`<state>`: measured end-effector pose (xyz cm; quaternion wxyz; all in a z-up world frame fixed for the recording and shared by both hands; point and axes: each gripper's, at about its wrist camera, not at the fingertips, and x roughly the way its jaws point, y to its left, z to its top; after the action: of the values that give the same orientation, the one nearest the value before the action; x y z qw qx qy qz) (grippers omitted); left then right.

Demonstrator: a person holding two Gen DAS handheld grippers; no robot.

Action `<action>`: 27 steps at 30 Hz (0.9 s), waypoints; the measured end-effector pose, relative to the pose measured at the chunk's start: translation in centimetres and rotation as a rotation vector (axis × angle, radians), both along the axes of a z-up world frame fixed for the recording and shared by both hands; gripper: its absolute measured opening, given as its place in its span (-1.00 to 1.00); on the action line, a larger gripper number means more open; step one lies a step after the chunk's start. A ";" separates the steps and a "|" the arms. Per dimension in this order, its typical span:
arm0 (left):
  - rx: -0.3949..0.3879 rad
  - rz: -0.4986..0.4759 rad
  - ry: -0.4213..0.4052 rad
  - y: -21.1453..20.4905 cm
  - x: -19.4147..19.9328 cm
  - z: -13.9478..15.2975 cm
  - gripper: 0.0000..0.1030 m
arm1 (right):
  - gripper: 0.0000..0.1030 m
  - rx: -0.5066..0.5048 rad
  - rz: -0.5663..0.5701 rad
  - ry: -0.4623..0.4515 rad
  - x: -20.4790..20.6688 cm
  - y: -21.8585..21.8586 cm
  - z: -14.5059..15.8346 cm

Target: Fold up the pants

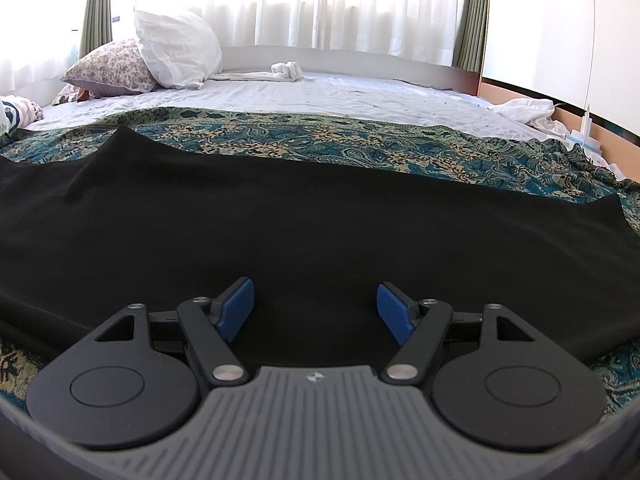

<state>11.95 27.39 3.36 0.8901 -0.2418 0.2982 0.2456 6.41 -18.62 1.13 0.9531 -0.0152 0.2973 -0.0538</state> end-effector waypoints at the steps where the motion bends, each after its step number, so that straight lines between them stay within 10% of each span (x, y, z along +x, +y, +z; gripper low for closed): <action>1: 0.035 -0.002 0.007 -0.4 0.2 -0.1 -0.15 | 0.55 0.000 0.000 0.000 0.0 0.0 0.0; 3: 0.055 0.001 0.034 -0.5 0.6 -0.1 -0.25 | 0.55 0.000 0.000 0.000 0.0 0.0 0.0; 4: 0.068 0.023 0.037 -0.5 0.5 0.1 -0.73 | 0.55 0.001 0.000 0.000 0.0 0.0 0.0; 7: 0.070 0.021 0.039 -0.2 -0.2 0.4 -0.86 | 0.55 0.001 0.000 -0.001 0.0 0.0 0.0; 20: 0.234 -0.021 0.170 -1.1 -0.7 0.1 -0.74 | 0.66 -0.017 -0.011 0.036 0.1 0.0 0.5; 27: 0.242 -0.025 0.192 -1.5 -1.5 0.2 -0.59 | 0.77 -0.242 -0.065 0.062 -1.4 -4.1 0.8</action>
<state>10.44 25.92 3.60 0.8832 -0.1043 0.3529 0.2907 4.99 -22.72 1.91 0.9325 -0.1221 0.3182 -0.1194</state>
